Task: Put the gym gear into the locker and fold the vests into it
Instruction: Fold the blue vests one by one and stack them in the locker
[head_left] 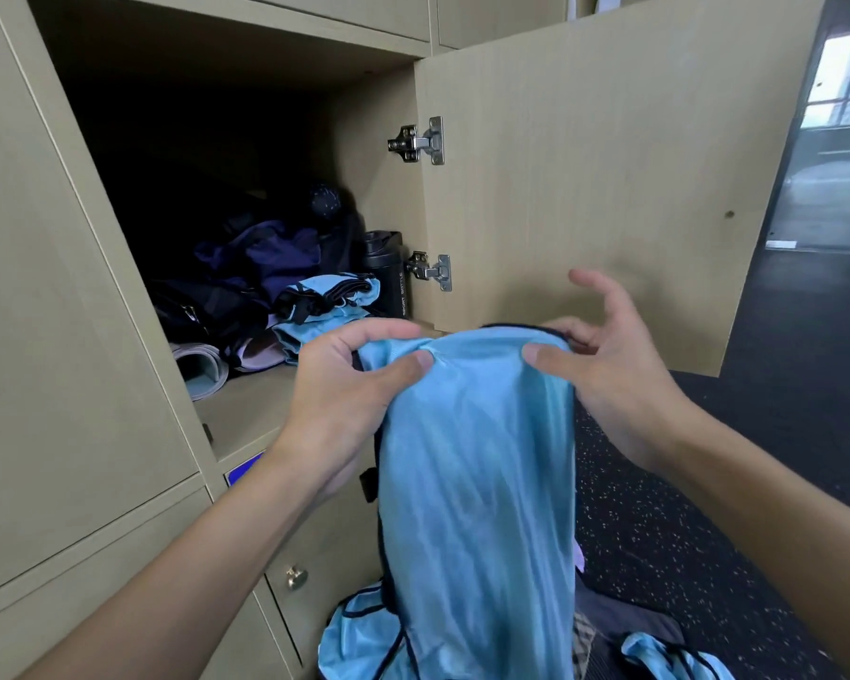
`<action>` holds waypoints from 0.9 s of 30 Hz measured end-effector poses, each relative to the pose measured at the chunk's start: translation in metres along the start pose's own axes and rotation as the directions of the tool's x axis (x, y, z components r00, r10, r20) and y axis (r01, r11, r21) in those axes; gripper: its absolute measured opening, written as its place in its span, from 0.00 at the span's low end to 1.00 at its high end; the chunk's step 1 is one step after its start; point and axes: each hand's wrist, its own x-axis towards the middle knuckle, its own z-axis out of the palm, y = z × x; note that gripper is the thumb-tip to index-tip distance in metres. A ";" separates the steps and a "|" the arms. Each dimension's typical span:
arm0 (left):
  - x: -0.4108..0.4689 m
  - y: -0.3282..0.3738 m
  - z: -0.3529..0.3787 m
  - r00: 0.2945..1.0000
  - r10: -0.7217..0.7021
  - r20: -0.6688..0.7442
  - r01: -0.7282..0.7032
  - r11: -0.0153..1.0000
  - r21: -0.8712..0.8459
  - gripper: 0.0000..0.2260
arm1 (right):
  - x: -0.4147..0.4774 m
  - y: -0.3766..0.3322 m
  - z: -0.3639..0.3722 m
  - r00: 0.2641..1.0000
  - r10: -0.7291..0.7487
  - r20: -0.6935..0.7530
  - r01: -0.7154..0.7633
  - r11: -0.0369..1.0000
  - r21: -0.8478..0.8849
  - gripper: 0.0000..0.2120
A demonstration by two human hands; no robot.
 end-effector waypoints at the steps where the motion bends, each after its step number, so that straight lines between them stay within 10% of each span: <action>1: 0.001 0.001 0.000 1.000 0.009 -0.008 -0.009 1.000 -0.008 0.08 | 0.001 0.002 -0.001 0.999 0.014 -0.044 -0.013 1.000 0.011 0.41; 13: 0.007 0.008 -0.006 0.997 -0.019 -0.080 0.010 0.993 -0.118 0.08 | -0.019 0.017 0.021 0.954 -0.003 0.301 0.023 0.998 -0.062 0.57; 27: 0.009 -0.001 -0.011 0.972 -0.234 -0.010 0.227 0.951 -0.211 0.20 | -0.023 0.010 0.041 0.959 -0.259 0.117 0.268 0.960 -0.075 0.41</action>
